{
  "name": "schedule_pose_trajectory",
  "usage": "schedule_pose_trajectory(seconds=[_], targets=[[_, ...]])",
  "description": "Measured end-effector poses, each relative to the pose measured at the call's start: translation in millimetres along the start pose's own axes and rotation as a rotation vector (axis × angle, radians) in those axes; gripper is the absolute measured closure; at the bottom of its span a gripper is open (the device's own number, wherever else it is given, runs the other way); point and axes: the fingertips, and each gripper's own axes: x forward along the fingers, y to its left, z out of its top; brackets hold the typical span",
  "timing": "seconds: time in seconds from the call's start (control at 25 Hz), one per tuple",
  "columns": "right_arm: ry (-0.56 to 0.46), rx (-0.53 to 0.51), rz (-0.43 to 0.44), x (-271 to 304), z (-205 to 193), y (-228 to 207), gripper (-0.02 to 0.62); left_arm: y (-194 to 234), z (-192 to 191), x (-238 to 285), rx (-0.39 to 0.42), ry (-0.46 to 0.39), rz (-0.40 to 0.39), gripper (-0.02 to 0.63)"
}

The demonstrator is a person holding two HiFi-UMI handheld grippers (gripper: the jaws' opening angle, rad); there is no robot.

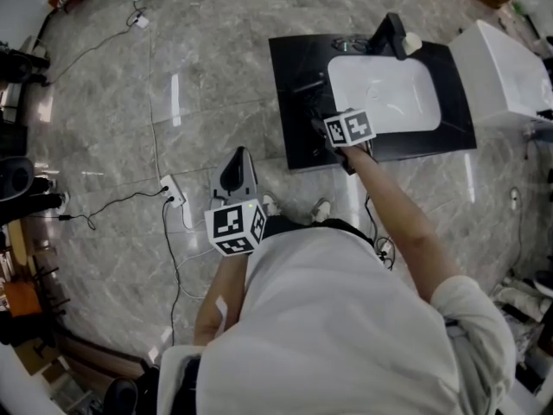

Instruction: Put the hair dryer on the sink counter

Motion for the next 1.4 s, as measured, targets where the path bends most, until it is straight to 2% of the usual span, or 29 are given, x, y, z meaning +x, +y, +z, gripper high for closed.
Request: schedule_pose_trajectory(seconds=[0.44, 0.72, 0.96, 1.4], targets=[[-0.075, -0.055, -0.009, -27, 8, 11, 0.531, -15, 0, 0, 0.01, -0.003, -0.012, 0.604], [-0.158, -0.089, -0.01, -50, 22, 20, 0.54, -25, 3, 3, 0.023, -0.008, -0.024, 0.604], [-0.273, -0.144, -0.039, -91, 37, 33, 0.54, -32, 5, 8, 0.032, -0.011, -0.031, 0.604], [-0.393, -0.155, 0.003, -131, 48, 51, 0.542, -38, 6, 13, 0.042, 0.001, -0.034, 0.604]])
